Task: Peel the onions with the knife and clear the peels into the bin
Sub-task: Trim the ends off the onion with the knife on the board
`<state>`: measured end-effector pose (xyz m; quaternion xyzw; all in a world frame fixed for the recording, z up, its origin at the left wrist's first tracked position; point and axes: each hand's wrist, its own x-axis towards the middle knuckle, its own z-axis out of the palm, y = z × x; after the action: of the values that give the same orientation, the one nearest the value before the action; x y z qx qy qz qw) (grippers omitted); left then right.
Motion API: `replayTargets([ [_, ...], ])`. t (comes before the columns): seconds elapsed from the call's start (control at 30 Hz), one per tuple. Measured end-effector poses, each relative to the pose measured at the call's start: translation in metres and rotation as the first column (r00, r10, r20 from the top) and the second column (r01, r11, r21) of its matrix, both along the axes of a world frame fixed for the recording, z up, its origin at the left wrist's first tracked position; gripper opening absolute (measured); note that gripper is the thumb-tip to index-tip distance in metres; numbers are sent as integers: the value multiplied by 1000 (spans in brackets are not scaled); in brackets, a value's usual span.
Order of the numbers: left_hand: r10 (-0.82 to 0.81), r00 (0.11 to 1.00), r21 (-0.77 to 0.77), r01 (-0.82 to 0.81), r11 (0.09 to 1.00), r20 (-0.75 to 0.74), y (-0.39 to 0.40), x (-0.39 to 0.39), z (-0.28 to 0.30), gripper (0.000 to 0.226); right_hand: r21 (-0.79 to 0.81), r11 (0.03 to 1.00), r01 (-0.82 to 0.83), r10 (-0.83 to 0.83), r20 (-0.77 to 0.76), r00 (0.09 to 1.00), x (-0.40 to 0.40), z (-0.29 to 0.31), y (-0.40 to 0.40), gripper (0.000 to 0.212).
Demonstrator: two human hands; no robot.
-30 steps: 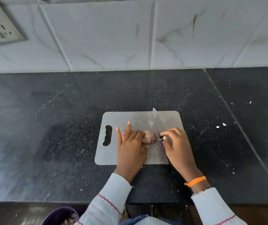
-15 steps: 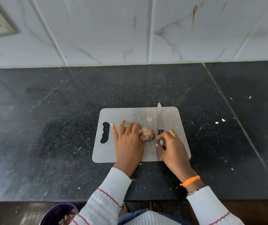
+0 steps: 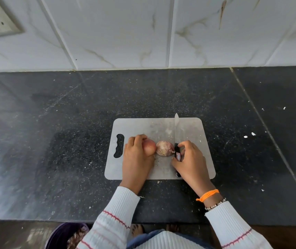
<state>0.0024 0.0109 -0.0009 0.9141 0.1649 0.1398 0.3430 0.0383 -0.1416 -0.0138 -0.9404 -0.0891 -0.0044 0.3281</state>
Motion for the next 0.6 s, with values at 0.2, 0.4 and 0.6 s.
replayTargets([
  [0.2,80,993,-74,-73,995,92,2,0,10,56,80,994,-70,70,5,998,-1,-4,19,39],
  [0.4,55,991,-123,-40,992,122,7,-3,10,51,140,982,-123,130,-40,991,1,1,33,40],
  [0.6,-67,990,-117,82,990,125,-3,-3,13,59,411,909,70,40,-253,967,4,11,15,27],
])
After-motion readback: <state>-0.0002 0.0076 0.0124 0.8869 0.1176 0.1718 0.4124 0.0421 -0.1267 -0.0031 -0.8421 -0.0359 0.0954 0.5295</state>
